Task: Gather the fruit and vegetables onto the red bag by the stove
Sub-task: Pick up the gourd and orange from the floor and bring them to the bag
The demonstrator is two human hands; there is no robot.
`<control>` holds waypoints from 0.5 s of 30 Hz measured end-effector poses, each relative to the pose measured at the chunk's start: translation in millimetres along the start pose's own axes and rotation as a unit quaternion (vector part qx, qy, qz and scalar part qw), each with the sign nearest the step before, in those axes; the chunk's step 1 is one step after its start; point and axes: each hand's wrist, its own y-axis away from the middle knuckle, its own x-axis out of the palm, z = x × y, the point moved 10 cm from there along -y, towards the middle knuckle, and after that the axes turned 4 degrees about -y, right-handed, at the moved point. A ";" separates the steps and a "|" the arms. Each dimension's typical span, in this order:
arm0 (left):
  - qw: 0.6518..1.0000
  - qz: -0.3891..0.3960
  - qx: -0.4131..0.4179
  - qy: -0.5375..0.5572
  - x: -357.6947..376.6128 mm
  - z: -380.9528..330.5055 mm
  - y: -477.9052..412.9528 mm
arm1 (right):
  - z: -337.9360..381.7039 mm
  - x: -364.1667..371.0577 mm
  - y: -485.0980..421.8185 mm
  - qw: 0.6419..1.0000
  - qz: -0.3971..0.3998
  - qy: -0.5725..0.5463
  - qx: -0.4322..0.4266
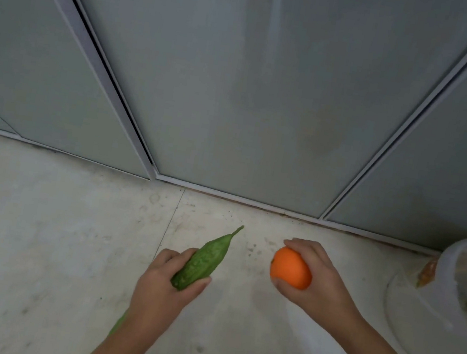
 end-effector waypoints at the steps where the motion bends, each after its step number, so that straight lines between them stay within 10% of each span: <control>1: 1.000 -0.008 -0.002 0.010 -9.9 -8.4 -0.7 | 13.4 -6.2 -0.4 1.000 -0.007 -0.003 -0.013; 15: 0.994 -0.052 -0.016 0.090 -176.2 -156.0 -6.3 | 223.8 -121.1 2.5 0.990 -0.097 -0.077 -0.071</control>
